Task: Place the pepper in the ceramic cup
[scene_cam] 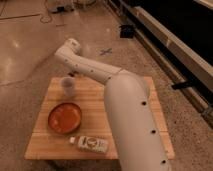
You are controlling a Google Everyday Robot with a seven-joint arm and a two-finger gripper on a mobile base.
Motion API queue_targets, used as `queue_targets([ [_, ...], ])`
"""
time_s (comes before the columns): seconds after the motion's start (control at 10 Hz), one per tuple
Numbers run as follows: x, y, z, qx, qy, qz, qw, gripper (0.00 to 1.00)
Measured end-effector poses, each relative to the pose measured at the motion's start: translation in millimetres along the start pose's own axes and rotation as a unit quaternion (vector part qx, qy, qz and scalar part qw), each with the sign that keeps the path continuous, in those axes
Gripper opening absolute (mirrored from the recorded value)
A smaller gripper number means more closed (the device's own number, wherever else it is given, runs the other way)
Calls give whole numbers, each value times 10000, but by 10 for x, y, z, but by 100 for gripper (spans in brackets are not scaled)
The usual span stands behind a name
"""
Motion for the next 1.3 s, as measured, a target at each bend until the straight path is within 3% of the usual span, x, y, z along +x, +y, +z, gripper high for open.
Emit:
queue_targets([
  [0.2,-169,-3,-37,-40,-130,-118,9998,0],
  [0.6,-337,247,-128,-288,-418,-271,9983,0],
  [0.9,-463,323,-63,-429,-600,-385,9965,0],
  [1.1,-566,336,-33,-492,-675,-490,9953,11],
  [1.3,-618,310,-5,-543,-740,-614,9939,35],
])
